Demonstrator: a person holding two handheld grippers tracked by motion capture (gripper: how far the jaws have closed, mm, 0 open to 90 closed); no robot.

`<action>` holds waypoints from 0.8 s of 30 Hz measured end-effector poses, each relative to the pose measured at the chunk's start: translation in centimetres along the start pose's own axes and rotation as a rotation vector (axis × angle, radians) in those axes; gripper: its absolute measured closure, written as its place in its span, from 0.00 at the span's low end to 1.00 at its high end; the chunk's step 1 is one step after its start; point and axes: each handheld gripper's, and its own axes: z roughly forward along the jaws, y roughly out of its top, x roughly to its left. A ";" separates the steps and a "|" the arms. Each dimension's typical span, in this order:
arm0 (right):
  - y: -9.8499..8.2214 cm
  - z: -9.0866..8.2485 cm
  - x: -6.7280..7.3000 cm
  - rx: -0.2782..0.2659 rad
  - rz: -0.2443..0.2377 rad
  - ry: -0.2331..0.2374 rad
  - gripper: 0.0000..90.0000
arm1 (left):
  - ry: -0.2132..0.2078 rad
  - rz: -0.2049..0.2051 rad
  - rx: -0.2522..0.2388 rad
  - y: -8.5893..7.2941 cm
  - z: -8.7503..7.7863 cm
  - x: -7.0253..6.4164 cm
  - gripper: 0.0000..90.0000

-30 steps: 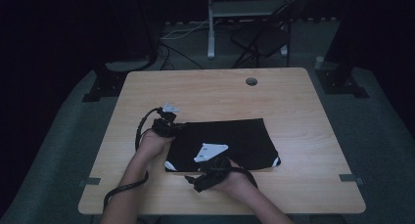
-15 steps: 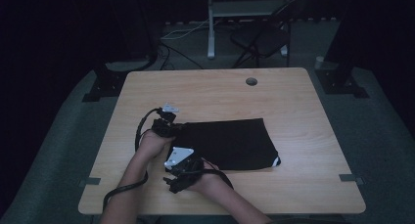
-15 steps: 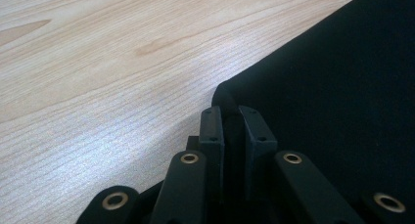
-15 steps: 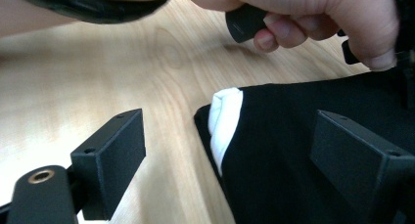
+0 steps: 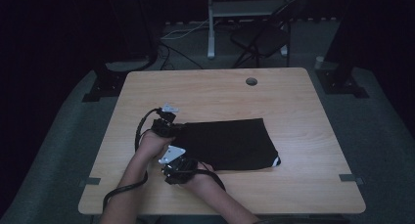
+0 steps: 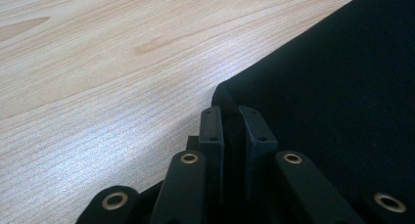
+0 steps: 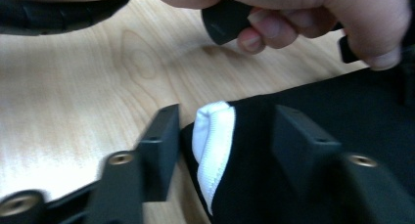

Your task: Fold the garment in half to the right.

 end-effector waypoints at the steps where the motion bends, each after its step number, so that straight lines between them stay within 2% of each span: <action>1: -0.1 0.0 -0.1 0.000 0.006 -0.007 0.73 | 0.000 -0.002 0.001 0.0 0.0 0.0 0.91; 3: -0.3 -0.1 -0.4 0.000 0.026 -0.017 0.85 | 0.000 -0.005 0.001 0.0 0.0 0.0 0.91; 5: -0.7 -0.2 -0.5 -0.015 0.019 -0.030 0.89 | 0.002 -0.006 0.003 0.0 0.0 0.0 0.91; 9: -0.6 -0.4 -0.6 -0.029 0.059 -0.017 0.90 | 0.016 -0.024 0.002 0.1 -0.1 -0.3 0.91; 14: -0.6 -1.2 -0.9 -0.052 0.103 0.006 0.90 | 0.008 -0.043 -0.006 0.4 -0.4 -0.3 0.91; 17: -0.5 -2.1 -1.0 -0.082 0.108 0.005 0.90 | 0.010 -0.037 -0.022 0.7 -1.0 -0.6 0.91; 19: -0.5 -2.6 -1.2 -0.097 0.121 0.004 0.90 | 0.010 -0.050 -0.035 1.1 -1.3 -0.8 0.91; 24: -0.4 -4.5 -1.7 -0.149 0.145 -0.023 0.89 | 0.015 -0.041 -0.053 2.0 -1.6 -1.8 0.91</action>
